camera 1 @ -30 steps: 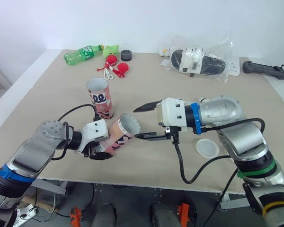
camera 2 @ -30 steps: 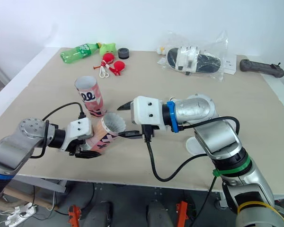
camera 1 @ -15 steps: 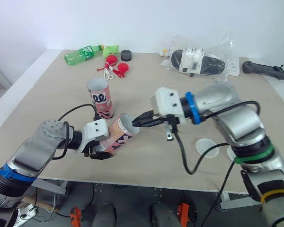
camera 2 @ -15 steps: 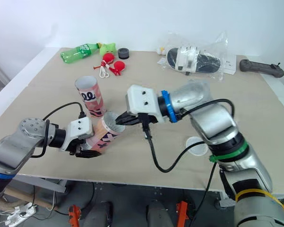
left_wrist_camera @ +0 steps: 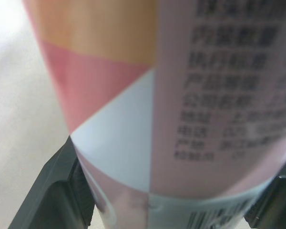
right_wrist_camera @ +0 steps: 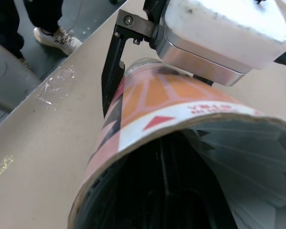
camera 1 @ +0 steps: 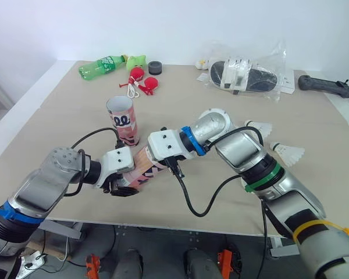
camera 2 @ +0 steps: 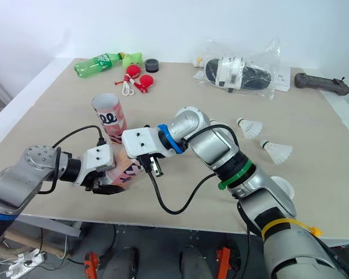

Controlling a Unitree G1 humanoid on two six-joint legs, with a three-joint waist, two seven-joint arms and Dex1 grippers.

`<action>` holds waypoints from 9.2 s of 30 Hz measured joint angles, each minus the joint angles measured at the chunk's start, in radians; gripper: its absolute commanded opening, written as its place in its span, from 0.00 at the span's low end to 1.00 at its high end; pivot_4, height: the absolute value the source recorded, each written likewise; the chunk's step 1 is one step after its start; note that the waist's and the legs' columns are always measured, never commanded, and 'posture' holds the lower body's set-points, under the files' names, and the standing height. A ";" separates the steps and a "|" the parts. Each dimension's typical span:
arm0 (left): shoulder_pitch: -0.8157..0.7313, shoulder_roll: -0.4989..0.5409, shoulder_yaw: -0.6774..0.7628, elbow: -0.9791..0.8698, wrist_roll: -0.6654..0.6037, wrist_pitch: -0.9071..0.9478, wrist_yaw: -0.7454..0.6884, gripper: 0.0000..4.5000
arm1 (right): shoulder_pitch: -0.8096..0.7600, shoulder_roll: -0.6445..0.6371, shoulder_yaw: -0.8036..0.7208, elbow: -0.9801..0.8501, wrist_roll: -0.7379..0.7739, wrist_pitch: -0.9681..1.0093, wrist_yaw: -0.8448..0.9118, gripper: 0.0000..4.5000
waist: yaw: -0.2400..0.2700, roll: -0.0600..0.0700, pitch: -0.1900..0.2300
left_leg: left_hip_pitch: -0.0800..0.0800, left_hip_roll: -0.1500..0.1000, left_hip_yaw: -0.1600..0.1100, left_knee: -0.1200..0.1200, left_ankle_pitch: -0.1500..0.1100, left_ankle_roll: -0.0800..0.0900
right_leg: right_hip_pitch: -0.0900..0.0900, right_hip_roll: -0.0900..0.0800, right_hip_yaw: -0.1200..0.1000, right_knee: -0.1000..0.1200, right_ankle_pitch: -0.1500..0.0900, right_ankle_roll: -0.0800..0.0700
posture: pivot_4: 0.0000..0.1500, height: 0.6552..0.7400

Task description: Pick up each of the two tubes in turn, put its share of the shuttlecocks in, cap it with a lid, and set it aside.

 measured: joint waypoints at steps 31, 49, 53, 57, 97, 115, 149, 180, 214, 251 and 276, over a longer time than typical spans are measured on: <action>-0.005 -0.069 0.003 0.018 -0.003 -0.016 0.018 0.73 | 0.008 -0.172 -0.346 -0.111 0.257 0.264 0.062 0.02 | 0.012 0.001 0.000 | -0.002 -0.001 0.000 0.001 0.000 0.000 | 0.000 -0.001 0.000 0.000 0.000 0.001 | 1.00 1.00; 0.014 -0.628 0.062 0.290 -0.076 -0.454 0.287 0.73 | 0.326 -0.735 -0.473 -0.177 0.262 0.367 0.075 0.99 | -0.012 0.000 0.004 | -0.009 -0.001 0.000 0.004 0.000 0.000 | -0.006 0.000 0.001 -0.001 0.002 0.002 | 1.00 1.00; 0.047 -0.680 0.036 0.365 -0.053 -0.542 0.311 0.73 | 0.310 -0.741 -0.353 -0.091 0.161 0.307 0.113 0.99 | -0.013 0.002 0.004 | -0.008 -0.001 0.001 0.004 0.000 0.000 | -0.006 0.000 0.001 -0.001 0.003 0.002 | 1.00 1.00; 0.079 -0.698 0.026 0.440 -0.018 -0.619 0.330 0.73 | 0.263 -0.731 -0.258 0.014 0.031 0.215 0.132 0.99 | -0.012 0.003 0.004 | -0.008 -0.001 0.001 0.004 0.001 -0.002 | -0.006 0.000 0.001 -0.001 0.003 0.003 | 1.00 1.00; 0.083 -0.711 0.006 0.584 0.036 -0.789 0.323 0.73 | 0.092 -0.472 -0.146 0.550 -0.163 -0.087 0.216 0.01 | -0.021 0.001 0.003 | 0.008 -0.001 0.001 0.006 0.003 -0.005 | 0.011 0.000 0.002 -0.001 0.006 0.004 | 1.00 1.00; 0.058 -0.717 0.005 0.611 0.030 -0.810 0.297 0.73 | -0.399 -0.365 -0.087 0.362 0.377 0.286 0.220 0.01 | -0.036 0.012 0.006 | 0.000 -0.001 -0.001 0.000 0.002 -0.005 | 0.001 0.000 0.001 -0.001 0.002 0.003 | 1.00 1.00; 0.055 -0.727 0.006 0.617 0.031 -0.804 0.303 0.73 | -0.392 -0.315 0.095 0.353 0.251 0.090 0.222 0.08 | -0.036 0.012 0.006 | -0.001 -0.002 -0.001 0.000 0.002 -0.005 | 0.001 0.000 0.001 -0.001 0.003 0.003 | 1.00 1.00; 0.057 -0.728 0.011 0.612 0.030 -0.799 0.299 0.73 | -0.331 -0.355 0.102 0.213 0.389 0.189 0.224 0.02 | -0.038 0.012 0.006 | 0.000 -0.002 -0.001 0.000 0.002 -0.005 | 0.000 0.000 0.001 -0.001 0.002 0.003 | 1.00 1.00; 0.065 -0.732 0.013 0.607 0.033 -0.781 0.305 0.73 | -0.163 -0.281 -0.163 0.114 0.373 0.249 0.200 0.20 | -0.036 0.008 -0.007 | -0.001 -0.001 -0.001 -0.001 0.002 -0.005 | 0.001 0.000 0.001 -0.001 0.002 0.002 | 1.00 1.00; 0.216 -0.454 0.117 0.450 -0.111 -0.724 0.120 0.99 | 0.856 -0.070 -0.471 -0.199 0.260 -0.001 -0.417 1.00 | -0.043 0.005 -0.007 | 0.003 0.001 0.000 -0.003 0.001 -0.003 | 0.001 0.003 0.003 -0.001 0.001 0.000 | 1.00 1.00; 0.247 -0.408 0.152 0.423 -0.137 -0.699 0.108 1.00 | 0.692 0.112 -0.372 0.029 0.184 -0.109 -0.458 0.88 | -0.042 0.005 -0.007 | 0.002 0.002 0.000 -0.004 0.001 -0.003 | 0.001 0.005 0.002 -0.001 0.001 -0.001 | 1.00 1.00</action>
